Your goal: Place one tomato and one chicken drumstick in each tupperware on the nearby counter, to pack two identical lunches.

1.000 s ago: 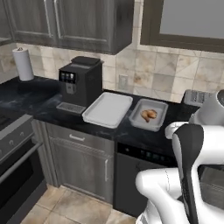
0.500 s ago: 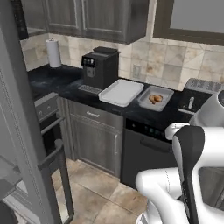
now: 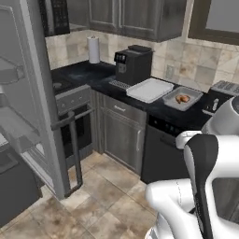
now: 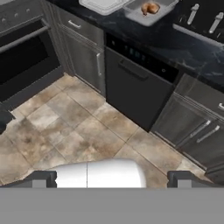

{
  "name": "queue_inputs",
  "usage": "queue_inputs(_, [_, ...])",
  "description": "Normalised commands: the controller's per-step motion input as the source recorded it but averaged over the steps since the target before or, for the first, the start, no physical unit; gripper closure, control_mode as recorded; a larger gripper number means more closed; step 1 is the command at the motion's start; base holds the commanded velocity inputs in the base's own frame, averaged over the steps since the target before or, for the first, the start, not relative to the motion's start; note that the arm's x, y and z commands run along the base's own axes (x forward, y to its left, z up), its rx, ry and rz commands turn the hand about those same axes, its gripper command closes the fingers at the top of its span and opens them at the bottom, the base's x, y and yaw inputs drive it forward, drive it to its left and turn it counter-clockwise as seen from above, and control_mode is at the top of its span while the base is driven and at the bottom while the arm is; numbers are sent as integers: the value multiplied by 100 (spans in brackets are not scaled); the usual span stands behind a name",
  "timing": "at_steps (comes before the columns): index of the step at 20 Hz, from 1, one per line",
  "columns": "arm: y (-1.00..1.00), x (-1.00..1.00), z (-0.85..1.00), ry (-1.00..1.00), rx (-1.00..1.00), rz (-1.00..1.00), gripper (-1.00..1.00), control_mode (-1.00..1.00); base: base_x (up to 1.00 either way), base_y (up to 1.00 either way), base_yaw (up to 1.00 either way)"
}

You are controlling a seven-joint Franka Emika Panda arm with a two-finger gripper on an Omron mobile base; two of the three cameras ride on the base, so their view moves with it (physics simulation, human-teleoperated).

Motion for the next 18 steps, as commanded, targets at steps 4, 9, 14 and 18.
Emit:
queue_inputs(4, [0, 0, 0, 0, 0, 0, -100, 100, -29, -87, 55])
queue_inputs(9, [0, 0, 0, 0, 0, 0, -100, 100, -34, -27, 52])
queue_inputs(14, [0, 0, 0, 0, 0, 0, -100, 100, -21, 17, 60])
queue_inputs(18, [0, 0, 0, 0, 0, 0, -100, 100, -2, 49, 55])
